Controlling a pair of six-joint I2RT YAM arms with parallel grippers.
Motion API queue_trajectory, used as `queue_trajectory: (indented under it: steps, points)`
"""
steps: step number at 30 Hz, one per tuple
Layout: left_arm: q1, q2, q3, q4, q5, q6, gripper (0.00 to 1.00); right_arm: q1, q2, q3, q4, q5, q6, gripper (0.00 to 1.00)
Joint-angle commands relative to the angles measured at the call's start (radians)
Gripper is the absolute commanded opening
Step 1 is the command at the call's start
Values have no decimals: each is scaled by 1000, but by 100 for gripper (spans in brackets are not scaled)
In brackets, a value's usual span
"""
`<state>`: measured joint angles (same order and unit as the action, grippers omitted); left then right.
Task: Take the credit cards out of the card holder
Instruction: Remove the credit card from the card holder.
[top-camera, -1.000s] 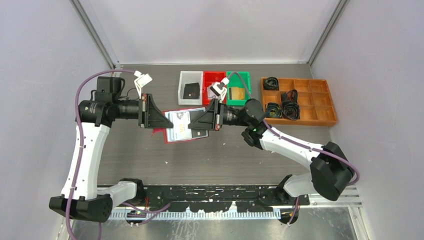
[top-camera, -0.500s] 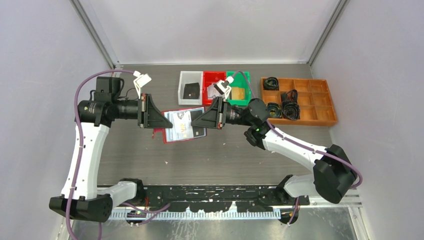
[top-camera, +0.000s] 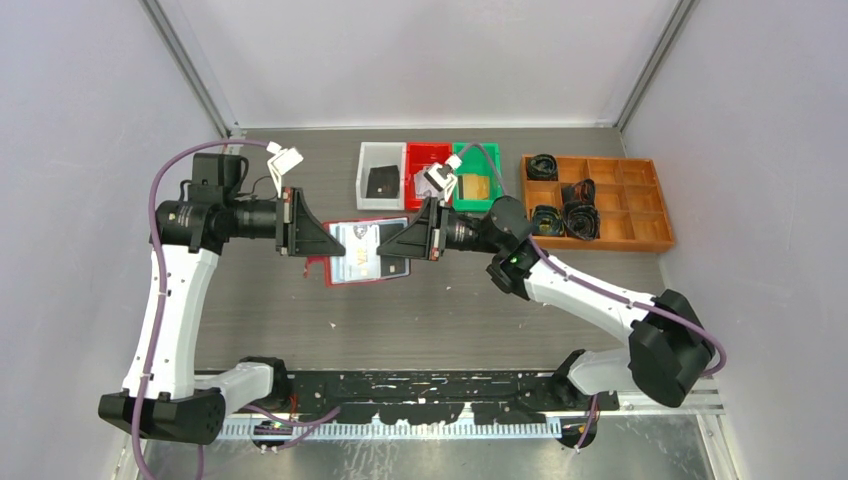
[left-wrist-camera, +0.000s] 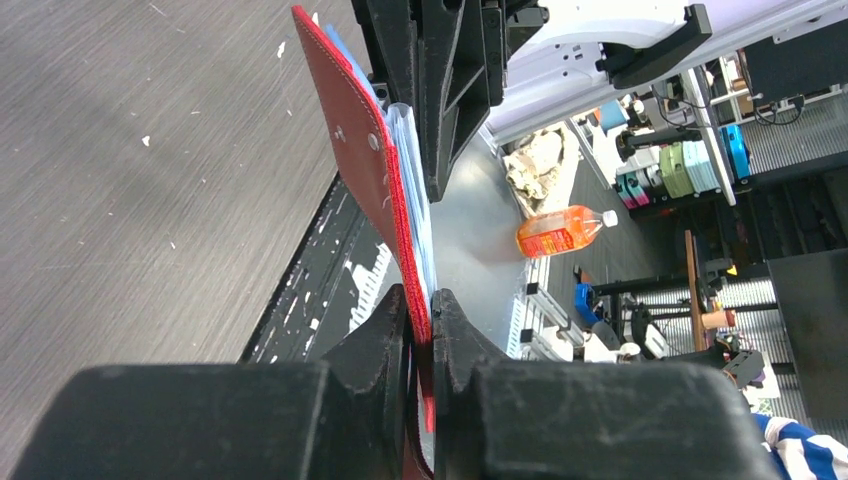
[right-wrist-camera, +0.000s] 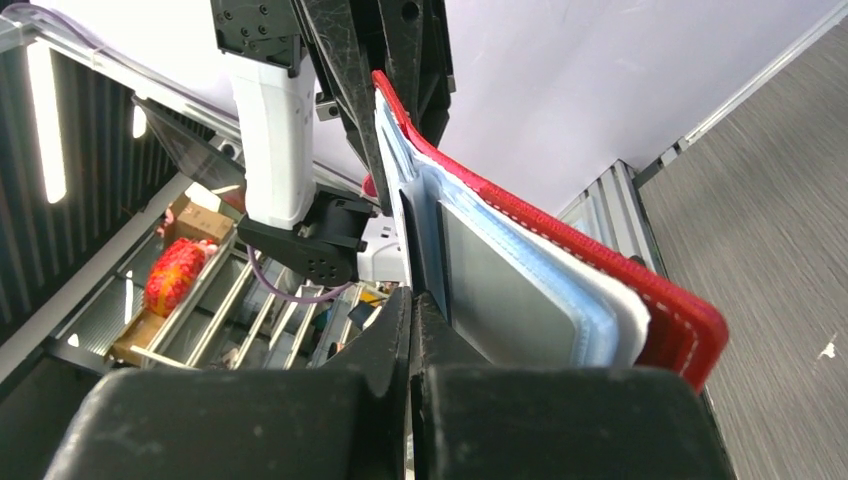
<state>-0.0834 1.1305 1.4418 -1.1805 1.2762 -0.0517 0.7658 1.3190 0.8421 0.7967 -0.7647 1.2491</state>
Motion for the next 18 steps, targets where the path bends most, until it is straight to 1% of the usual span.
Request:
queue_trajectory:
  steps: [1, 4, 8, 13, 18]
  points:
    - [9, -12, 50, 16, 14, -5, 0, -2, -76, 23, -71, 28, -82, 1]
    - [11, -9, 58, 13, 19, -6, 0, -30, -109, -4, -89, 46, -82, 1]
    - [12, -5, 67, 15, 19, -10, 0, -37, -135, -29, -89, 61, -81, 1]
    - [12, -1, 65, 44, 23, -43, 0, -35, -110, -47, -20, 68, -31, 2]
    - [12, -6, 53, 94, 28, -86, 0, -20, -47, -52, 123, 73, 61, 23]
